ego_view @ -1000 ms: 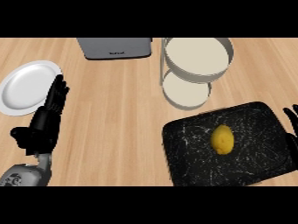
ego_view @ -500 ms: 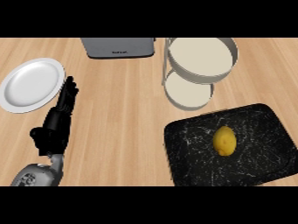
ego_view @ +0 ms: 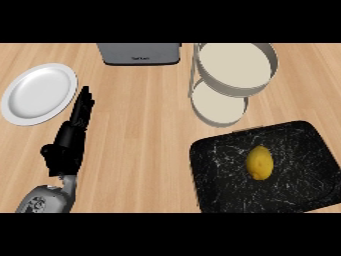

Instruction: Pick the lemon from the tray and place it in the tiered basket

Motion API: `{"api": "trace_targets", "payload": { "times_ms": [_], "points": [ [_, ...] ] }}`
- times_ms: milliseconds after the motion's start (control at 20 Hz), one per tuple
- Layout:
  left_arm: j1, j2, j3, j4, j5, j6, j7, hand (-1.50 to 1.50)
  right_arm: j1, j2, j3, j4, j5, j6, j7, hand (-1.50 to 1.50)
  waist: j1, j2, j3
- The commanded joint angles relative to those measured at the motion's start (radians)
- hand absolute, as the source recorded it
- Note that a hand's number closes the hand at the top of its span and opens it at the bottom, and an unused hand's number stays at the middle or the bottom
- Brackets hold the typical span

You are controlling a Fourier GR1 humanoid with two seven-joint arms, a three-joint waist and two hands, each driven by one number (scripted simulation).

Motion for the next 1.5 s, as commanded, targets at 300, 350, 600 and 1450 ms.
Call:
{"api": "trace_targets", "payload": {
  "times_ms": [300,350,600,1450],
  "points": [
    [-0.033,-0.029,-0.013,0.02,0.0,-0.031,0.005,0.0,-0.094,-0.102,0.238,-0.426,0.175,-0.083,0.695,-1.5,0.046,0.009,0.004],
    [-0.043,-0.026,-0.015,-0.011,-0.025,-0.013,0.036,0.0,-0.187,-0.143,0.232,-0.367,0.136,-0.078,0.755,-1.5,0.051,0.008,0.005],
    [-0.06,-0.046,0.009,0.051,-0.034,-0.024,0.005,0.0,-0.333,-0.148,0.427,-0.367,0.237,-0.069,0.894,-1.5,0.033,0.003,0.006],
    [-0.018,-0.093,0.03,0.083,-0.066,-0.053,-0.054,0.0,-0.593,-0.08,0.797,-0.211,0.417,-0.027,1.197,-1.5,0.023,0.001,0.006]
  ]
}}
